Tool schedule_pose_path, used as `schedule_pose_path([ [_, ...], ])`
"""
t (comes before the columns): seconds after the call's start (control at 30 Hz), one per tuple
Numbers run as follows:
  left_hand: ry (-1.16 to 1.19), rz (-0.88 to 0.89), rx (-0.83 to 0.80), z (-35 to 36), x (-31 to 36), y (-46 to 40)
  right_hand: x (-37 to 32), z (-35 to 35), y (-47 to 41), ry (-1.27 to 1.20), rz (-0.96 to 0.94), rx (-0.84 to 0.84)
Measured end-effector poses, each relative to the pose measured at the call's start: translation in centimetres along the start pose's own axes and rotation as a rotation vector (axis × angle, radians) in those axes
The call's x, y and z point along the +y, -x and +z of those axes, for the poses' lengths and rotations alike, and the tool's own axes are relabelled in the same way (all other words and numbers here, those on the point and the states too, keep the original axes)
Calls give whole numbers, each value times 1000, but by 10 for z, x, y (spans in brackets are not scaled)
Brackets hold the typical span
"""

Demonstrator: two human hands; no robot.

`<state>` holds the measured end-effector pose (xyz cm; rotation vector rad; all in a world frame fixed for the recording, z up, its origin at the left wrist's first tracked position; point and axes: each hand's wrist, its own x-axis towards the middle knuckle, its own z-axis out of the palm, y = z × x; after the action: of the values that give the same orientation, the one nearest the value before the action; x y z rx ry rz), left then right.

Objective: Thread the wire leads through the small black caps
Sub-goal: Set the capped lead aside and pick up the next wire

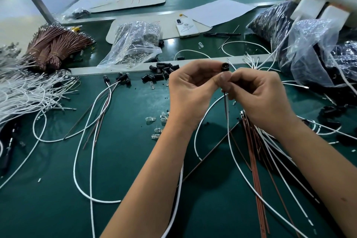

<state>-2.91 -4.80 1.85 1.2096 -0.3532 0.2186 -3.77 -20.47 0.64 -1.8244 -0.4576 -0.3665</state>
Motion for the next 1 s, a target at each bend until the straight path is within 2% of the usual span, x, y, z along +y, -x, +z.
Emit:
schedule_pose_path([
  [0.43,46,9,49,4,-2,3,1,-2,-1,-100,22,-7],
  [0.7,93,-173,88,-1,-5,0,5,-5,-2,-62,53,59],
  [1.0,16,-241,88,5,-10,2,12,-1,0,-53,181,-50],
])
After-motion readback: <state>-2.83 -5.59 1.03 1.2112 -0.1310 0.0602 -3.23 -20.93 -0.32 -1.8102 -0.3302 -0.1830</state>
